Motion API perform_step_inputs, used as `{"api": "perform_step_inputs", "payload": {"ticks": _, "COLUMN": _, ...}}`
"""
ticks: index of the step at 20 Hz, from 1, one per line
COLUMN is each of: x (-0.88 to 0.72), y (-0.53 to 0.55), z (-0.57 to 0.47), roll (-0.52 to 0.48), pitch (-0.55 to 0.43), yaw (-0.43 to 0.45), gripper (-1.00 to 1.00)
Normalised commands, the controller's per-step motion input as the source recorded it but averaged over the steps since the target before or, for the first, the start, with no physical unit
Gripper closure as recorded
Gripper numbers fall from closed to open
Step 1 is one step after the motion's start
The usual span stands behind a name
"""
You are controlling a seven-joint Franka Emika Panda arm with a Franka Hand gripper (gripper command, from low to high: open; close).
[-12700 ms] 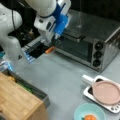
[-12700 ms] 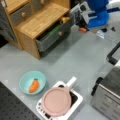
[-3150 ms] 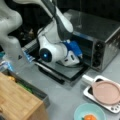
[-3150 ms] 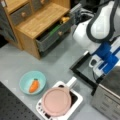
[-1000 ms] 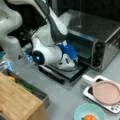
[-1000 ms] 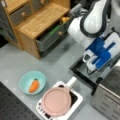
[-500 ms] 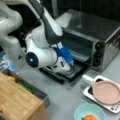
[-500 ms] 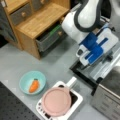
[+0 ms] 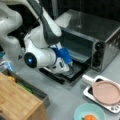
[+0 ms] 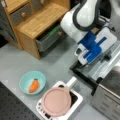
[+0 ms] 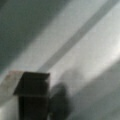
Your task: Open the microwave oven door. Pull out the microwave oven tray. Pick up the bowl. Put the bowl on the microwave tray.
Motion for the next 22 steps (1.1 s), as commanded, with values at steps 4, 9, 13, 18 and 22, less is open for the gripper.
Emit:
{"api": "perform_step_inputs", "payload": {"ticks": 4, "x": 0.23, "y": -0.25, "z": 0.03, "roll": -0.101, "pitch": 0.026, "yaw": 0.162, "gripper": 1.0}}
{"api": "perform_step_inputs", "payload": {"ticks": 9, "x": 0.23, "y": -0.24, "z": 0.03, "roll": -0.138, "pitch": 0.038, "yaw": 0.153, "gripper": -1.0}}
{"api": "perform_step_inputs", "payload": {"ticks": 13, "x": 0.22, "y": -0.22, "z": 0.01, "roll": -0.123, "pitch": 0.018, "yaw": 0.14, "gripper": -1.0}}
{"api": "perform_step_inputs", "payload": {"ticks": 18, "x": 0.16, "y": -0.15, "z": 0.01, "roll": -0.095, "pitch": 0.031, "yaw": 0.155, "gripper": -1.0}}
{"api": "perform_step_inputs", "payload": {"ticks": 22, "x": 0.15, "y": -0.12, "z": 0.01, "roll": -0.099, "pitch": 0.045, "yaw": 0.153, "gripper": -1.0}}
